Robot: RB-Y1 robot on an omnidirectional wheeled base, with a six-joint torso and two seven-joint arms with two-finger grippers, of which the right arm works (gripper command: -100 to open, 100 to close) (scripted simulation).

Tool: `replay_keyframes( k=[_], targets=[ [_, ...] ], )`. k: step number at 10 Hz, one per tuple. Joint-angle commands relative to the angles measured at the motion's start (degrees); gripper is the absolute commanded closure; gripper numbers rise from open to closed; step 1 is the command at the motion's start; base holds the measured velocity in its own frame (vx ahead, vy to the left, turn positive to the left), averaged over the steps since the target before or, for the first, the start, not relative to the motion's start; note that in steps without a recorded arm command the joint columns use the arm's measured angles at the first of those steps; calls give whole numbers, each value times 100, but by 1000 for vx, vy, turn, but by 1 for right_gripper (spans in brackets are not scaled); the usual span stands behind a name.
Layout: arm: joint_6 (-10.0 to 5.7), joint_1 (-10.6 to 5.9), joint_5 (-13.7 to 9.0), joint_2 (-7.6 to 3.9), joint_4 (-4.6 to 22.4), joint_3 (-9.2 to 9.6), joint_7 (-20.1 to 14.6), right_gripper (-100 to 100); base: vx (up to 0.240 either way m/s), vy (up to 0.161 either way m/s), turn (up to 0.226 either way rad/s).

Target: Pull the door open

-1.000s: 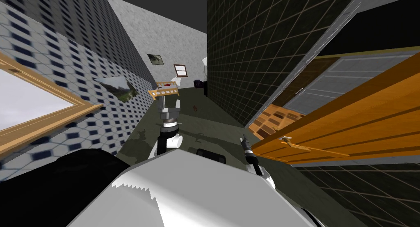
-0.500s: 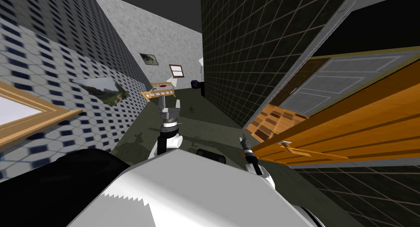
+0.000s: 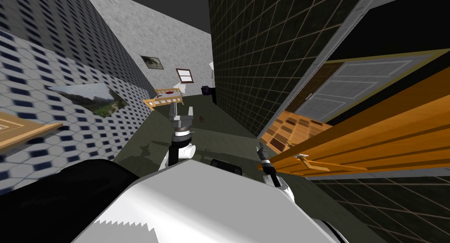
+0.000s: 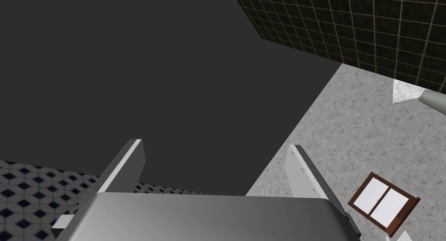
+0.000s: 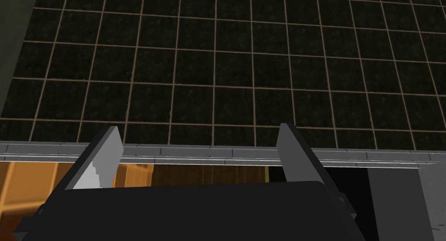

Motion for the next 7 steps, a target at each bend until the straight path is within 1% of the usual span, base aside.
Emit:
replay_keyframes(
  k=[1, 3, 7],
  targets=[
    [-11, -2, 11, -6, -14, 23, -39, -100, 143, -98, -70],
    [-26, -9, 25, -14, -22, 53, -89, -100, 137, -113, -66],
    [-54, -24, 51, -30, -37, 111, -190, -100, 76, -172, -72]
  ],
)
